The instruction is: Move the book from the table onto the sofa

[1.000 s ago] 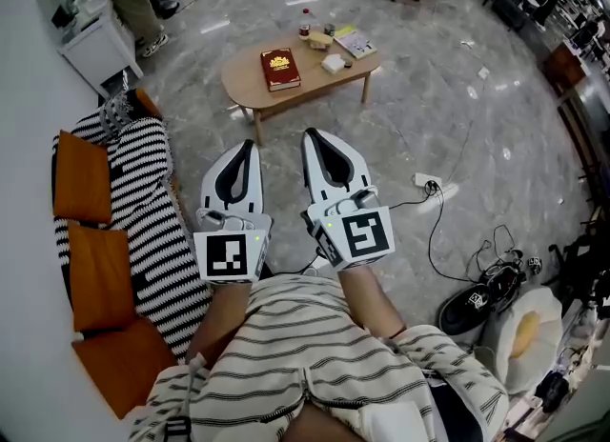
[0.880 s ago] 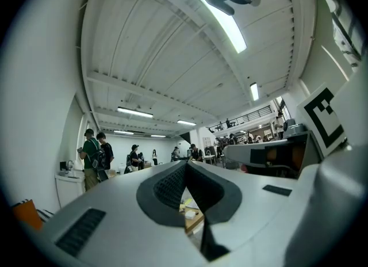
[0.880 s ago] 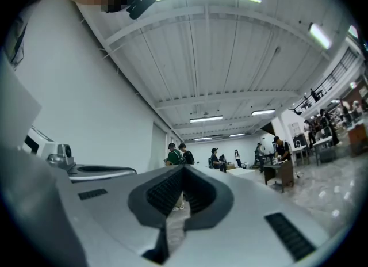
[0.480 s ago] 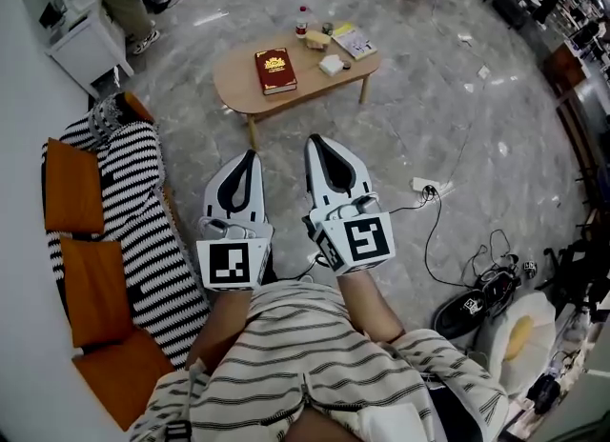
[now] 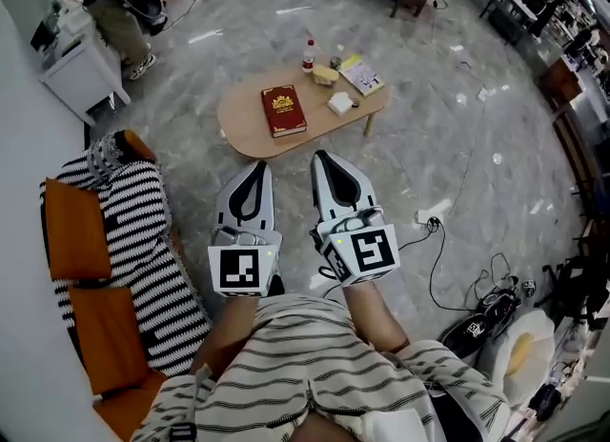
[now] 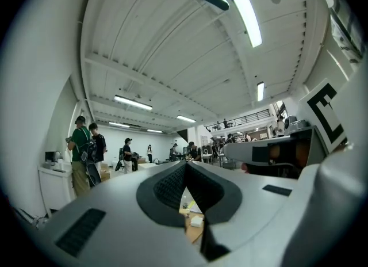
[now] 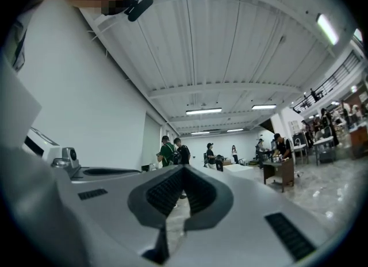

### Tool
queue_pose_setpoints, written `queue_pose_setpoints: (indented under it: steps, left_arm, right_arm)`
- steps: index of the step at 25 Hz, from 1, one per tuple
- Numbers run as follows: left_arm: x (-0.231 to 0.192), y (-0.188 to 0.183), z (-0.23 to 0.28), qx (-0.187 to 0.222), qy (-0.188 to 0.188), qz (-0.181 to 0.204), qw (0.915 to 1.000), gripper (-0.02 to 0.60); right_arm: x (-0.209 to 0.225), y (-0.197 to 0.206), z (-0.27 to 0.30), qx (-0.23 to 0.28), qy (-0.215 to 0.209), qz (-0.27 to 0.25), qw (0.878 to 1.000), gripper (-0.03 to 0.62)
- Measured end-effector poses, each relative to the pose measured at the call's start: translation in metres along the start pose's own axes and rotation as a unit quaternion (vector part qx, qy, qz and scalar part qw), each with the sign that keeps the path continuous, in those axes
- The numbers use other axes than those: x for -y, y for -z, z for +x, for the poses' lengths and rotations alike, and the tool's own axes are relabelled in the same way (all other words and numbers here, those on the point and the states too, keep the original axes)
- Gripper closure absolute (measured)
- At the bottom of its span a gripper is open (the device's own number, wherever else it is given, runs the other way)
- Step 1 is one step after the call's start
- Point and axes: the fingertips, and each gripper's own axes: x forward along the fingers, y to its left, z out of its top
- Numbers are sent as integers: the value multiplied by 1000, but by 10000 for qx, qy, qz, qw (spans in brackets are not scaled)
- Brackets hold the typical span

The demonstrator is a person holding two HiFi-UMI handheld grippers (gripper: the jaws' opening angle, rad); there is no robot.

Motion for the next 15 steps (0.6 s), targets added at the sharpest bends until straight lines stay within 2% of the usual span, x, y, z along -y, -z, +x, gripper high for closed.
queue_pose_setpoints:
  steps: [7,15]
  left_arm:
    - [-71,6,60,-108,203,-131,9996,575]
    - [-109,19,112,-115,387,-142,9991,575]
  right_arm:
    - [-1,7,95,-122,176,-25,9998,582]
    - [11,21,154,-233,396,-58,9989,582]
